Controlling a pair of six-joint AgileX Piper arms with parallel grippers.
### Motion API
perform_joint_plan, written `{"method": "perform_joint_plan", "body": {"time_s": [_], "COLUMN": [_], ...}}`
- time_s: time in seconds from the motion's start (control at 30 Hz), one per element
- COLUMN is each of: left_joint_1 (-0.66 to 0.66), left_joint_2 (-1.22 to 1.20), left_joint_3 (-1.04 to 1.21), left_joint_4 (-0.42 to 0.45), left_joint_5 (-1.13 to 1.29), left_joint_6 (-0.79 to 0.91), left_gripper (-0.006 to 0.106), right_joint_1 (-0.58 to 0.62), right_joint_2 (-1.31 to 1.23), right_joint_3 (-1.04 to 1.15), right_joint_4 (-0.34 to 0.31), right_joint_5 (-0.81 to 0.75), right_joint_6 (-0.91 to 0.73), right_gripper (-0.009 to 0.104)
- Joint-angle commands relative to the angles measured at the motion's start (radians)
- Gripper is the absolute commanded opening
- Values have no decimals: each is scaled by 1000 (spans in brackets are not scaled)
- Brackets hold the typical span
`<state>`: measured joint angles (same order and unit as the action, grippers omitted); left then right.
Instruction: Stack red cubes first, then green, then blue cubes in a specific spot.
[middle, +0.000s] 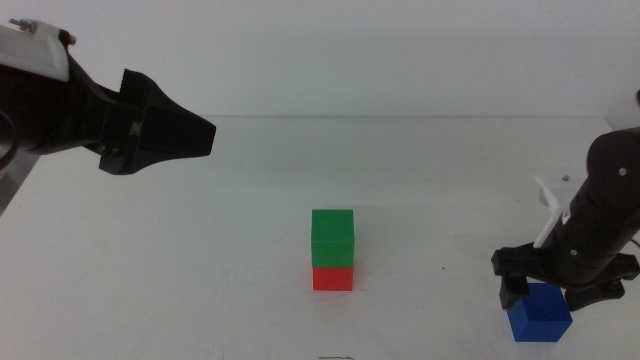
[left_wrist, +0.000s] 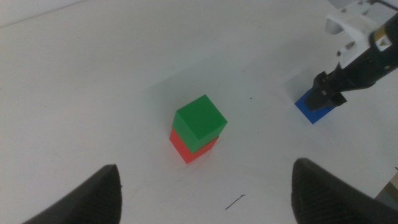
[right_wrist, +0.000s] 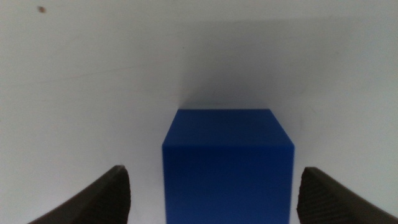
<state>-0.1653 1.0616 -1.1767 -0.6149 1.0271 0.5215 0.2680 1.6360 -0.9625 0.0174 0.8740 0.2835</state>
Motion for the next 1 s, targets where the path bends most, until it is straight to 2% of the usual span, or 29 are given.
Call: {"method": "perform_joint_plan", "body": {"time_s": [0.0,0.1,0.17,0.23,0.3,0.33,0.47,0.63,0.97], "left_joint_1": [0,0,0,0,0,0,0,0,0], "left_joint_2": [-15,-15,-15,-15,-15,-15,-15,-15,-15], "left_joint_3": [-25,-25,-25,-25,-25,-25,-25,-25,-25], "left_joint_4": [-52,-52,-52,-52,-52,-52,-52,-52,-52], "left_joint_5": [-50,-50,-50,-50,-50,-50,-50,-50,-50], "left_joint_6": [0,0,0,0,0,0,0,0,0], "left_gripper": [94,94,94,94,94,94,94,94,94], "right_joint_1": [0,0,0,0,4,10,49,151,319], "right_joint_2": [-10,15,20,11,-5,-15,-44,-40,19], "right_joint_3": [-29,-29,-29,-29,-41,-55,-162,-350,-607], "right_joint_4": [-17,-24,-27,-27,-27,-33,-61,-165,-161], "right_joint_5": [-19,-25,-23,-17,19,52,213,411,428], "right_joint_6": [2,2,2,2,-9,-14,56,206,347], "right_gripper": [78,71,58,33,4,-2,-1,-1,-1]}}
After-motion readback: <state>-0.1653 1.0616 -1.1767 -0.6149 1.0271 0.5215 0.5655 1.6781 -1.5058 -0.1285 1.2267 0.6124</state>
